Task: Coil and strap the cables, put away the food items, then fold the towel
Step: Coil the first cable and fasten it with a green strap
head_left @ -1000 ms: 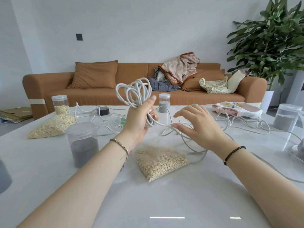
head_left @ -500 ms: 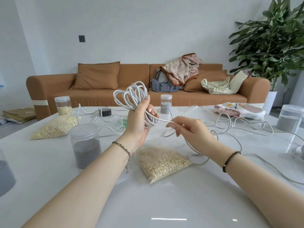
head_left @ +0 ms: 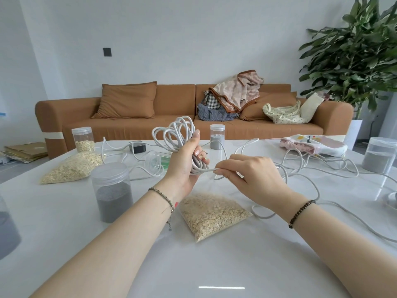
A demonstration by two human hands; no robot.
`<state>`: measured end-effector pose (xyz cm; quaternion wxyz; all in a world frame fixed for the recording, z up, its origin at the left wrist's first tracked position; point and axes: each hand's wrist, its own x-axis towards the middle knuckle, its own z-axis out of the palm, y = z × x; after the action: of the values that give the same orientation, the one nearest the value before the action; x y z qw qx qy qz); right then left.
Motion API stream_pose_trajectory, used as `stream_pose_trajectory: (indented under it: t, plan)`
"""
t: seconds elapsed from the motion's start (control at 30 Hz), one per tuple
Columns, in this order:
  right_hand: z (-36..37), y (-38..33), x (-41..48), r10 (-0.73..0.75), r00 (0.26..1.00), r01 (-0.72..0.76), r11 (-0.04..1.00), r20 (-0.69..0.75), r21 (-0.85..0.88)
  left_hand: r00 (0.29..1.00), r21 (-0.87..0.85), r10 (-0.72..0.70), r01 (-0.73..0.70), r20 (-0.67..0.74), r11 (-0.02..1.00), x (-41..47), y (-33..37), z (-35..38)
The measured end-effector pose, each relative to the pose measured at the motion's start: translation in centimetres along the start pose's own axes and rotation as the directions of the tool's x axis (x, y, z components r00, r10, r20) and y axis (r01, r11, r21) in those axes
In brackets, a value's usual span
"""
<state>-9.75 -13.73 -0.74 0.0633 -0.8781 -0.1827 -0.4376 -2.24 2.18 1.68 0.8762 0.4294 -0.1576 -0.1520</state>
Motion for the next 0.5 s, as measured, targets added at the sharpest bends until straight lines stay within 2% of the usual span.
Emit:
stream_pose_trajectory:
  t: [0.17, 0.3, 0.43, 0.5]
  plan:
    - [0.1, 0.1, 0.0, 0.055, 0.997, -0.058, 0.997, 0.062, 0.042, 1.000, -0.048, 0.000, 0.001, 0.010, 0.999, -0.3, 0.2, 0.0]
    - [0.1, 0.8, -0.2, 0.121, 0.982, -0.135, 0.987, 0.143, 0.090, 1.000, -0.174, 0.013, -0.010, 0.015, 0.985, -0.3, 1.2, 0.0]
    - [-0.4, 2.1, -0.4, 0.231, 0.955, -0.242, 0.969, 0.188, 0.042, 0.999, -0.312, -0.024, 0.035, 0.040, 0.949, -0.2, 2.3, -0.4]
    - [-0.6, 2.4, -0.4, 0.268, 0.939, -0.278, 0.960, 0.216, 0.020, 0.997, -0.296, -0.061, 0.074, 0.054, 0.952, -0.3, 2.3, -0.3]
